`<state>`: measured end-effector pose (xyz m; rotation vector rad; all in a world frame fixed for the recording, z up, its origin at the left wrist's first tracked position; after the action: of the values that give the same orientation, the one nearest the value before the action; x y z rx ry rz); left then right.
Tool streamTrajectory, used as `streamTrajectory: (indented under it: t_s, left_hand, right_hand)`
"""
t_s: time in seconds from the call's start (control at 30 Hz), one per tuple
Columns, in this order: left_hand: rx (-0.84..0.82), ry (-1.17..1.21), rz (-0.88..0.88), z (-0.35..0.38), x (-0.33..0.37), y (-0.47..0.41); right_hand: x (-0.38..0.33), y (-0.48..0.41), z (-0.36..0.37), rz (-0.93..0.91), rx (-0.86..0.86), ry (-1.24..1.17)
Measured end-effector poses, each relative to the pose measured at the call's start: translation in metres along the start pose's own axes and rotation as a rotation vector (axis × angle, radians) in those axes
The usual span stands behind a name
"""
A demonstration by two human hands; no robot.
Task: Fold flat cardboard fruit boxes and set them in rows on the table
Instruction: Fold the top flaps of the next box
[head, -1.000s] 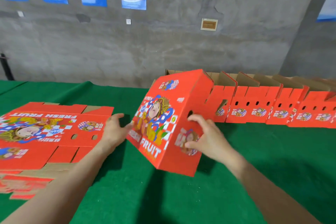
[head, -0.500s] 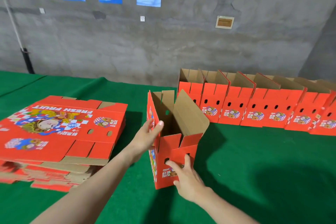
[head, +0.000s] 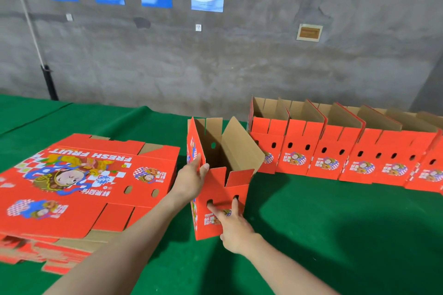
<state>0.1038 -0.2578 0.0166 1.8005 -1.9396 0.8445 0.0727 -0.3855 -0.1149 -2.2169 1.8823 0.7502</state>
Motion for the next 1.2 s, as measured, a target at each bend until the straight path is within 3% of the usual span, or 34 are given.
streamTrajectory:
  t_s: [0.23,0.37,0.4,0.47,0.53,0.57,0.67,0.83,1.2]
  left_hand:
    - [-0.019,0.023,-0.012,0.001,-0.013,-0.071]
    - [-0.216,0.218,0.028,0.019,-0.028,-0.108]
    - [-0.221,0.15,0.041,0.021,-0.038,-0.117]
    - [-0.17,-0.216,-0.019,0.018,-0.076,-0.135]
    - [-0.196,-0.622,-0.18,0.011,-0.117,-0.14]
    - [-0.225,-0.702,-0.271,0.006,-0.136,-0.139]
    - [-0.306,-0.744,-0.426,0.004,-0.167,-0.136]
    - [-0.378,-0.986,-0.43,0.02,-0.166,-0.147]
    - [-0.37,-1.04,-0.457,0.024,-0.174,-0.149]
  right_hand:
    - [-0.004,-0.071,-0.012,0.045,0.012,0.076]
    - [0.001,-0.123,-0.022,0.075,0.025,0.096]
    - [0.003,-0.137,-0.026,0.079,0.03,0.096]
    - [0.007,-0.166,-0.038,0.087,0.046,0.095]
    - [0.011,-0.191,-0.051,0.093,0.063,0.101]
    - [0.014,-0.205,-0.056,0.095,0.072,0.102]
    - [0.023,-0.239,-0.071,0.108,0.096,0.136]
    - [0.054,-0.267,-0.103,0.163,0.136,0.244]
    - [0.095,-0.278,-0.136,0.246,0.182,0.331]
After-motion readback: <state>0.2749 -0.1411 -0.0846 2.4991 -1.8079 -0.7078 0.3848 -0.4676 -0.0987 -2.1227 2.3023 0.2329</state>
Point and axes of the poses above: each hand's wrist, its own y-axis away from the middle knuckle, its own z-axis out of the palm, x = y × z, the point moved 9 cm from there along -y, towards the middle knuckle, and after that the axes turned 13 degrees about -y, right-handed, at the moved point
